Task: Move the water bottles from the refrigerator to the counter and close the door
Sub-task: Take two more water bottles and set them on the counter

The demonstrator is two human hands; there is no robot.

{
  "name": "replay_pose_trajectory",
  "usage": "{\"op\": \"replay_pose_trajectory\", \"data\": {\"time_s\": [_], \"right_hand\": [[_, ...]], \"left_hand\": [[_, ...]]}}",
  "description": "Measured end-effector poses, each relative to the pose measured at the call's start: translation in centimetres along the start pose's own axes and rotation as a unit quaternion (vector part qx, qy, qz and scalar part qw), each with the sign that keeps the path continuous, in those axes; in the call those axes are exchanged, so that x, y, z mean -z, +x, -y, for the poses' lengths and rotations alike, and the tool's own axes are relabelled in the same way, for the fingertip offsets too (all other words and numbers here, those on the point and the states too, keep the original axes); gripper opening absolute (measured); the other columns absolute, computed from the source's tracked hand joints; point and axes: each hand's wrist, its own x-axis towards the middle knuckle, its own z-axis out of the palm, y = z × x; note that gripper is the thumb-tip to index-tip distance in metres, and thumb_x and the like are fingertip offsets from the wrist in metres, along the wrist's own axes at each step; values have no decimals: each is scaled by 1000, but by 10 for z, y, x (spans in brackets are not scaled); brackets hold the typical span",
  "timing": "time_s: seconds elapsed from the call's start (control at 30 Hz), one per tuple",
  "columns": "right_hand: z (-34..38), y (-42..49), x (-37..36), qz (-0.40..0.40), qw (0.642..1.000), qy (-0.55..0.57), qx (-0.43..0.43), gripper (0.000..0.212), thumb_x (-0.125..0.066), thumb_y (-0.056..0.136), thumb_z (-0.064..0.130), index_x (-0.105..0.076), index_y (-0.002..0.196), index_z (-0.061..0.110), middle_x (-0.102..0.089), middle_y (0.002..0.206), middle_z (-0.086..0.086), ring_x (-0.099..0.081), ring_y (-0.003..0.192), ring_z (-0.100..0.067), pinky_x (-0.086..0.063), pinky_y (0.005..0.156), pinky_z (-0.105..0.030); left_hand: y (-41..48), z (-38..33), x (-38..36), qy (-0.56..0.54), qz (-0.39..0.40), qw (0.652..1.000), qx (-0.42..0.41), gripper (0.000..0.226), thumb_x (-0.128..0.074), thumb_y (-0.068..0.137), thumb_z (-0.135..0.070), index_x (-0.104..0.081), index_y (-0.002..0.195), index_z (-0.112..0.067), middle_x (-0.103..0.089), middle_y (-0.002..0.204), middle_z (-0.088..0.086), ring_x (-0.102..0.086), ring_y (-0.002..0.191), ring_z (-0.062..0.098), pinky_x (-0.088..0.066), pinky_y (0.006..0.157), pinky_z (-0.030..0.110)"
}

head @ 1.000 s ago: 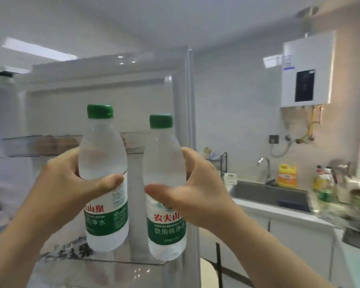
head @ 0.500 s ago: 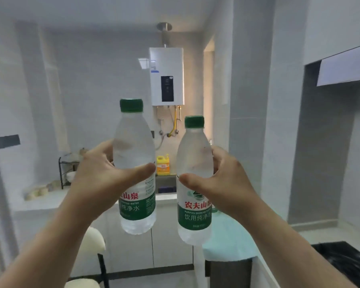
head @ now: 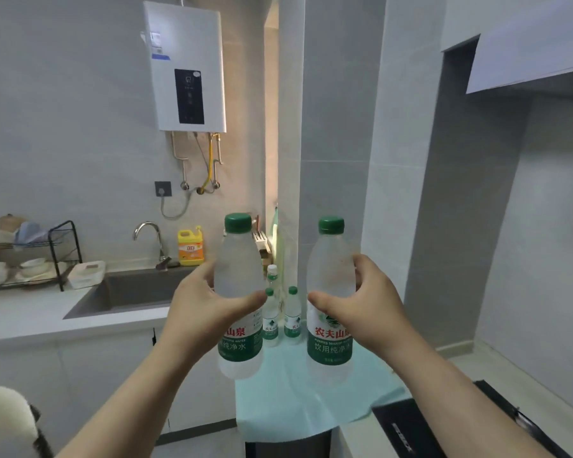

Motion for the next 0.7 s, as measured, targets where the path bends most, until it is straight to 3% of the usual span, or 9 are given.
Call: {"op": "replay_pose_trajectory", "data": {"time_s": [0.13,0.3,0.47,0.6,0.7], "right_hand": [[-64,52,-17,5,999,-8,-46,51,-84,63,38,-49,99,42,-67,101,14,-65,93,-9,-57,81,-36],[-153,119,-61,2,994,-22,-112,65,-86,63,33,-48,115,32,-64,104,13,-63,96,-10,-53,77,-29],[-250,177,-124,24,982,-43,-182,69,-83,56,41,-44,112,34,-62,105,11,-62,97,-12,-53,76,-29],[-314,210,-170,53,974,-63,-213,64,-83,61,34,-40,109,33,-60,103,8,-59,94,-14,-50,73,-27],[-354,228,-197,72,970,-78,-220,63,-83,64,31,-41,111,28,-57,100,7,-56,91,-15,-43,67,-23]], "left_hand": [[52,60,-48,2,10,999,42,57,-90,60,-21,-63,110,-26,-70,100,-5,-66,93,14,-51,68,27],[117,156,-95,9,11,996,87,66,-90,57,-25,-59,114,-29,-67,100,-13,-64,94,8,-51,71,28],[166,257,-133,61,19,987,144,63,-85,52,-47,-53,106,-39,-62,89,-23,-57,81,-4,-52,67,31],[190,330,-162,96,7,979,180,68,-83,55,-45,-53,114,-32,-65,92,-16,-64,86,11,-57,72,36],[203,373,-181,103,-2,976,194,64,-84,59,-40,-52,113,-33,-63,91,-16,-63,85,10,-52,67,29]]}}
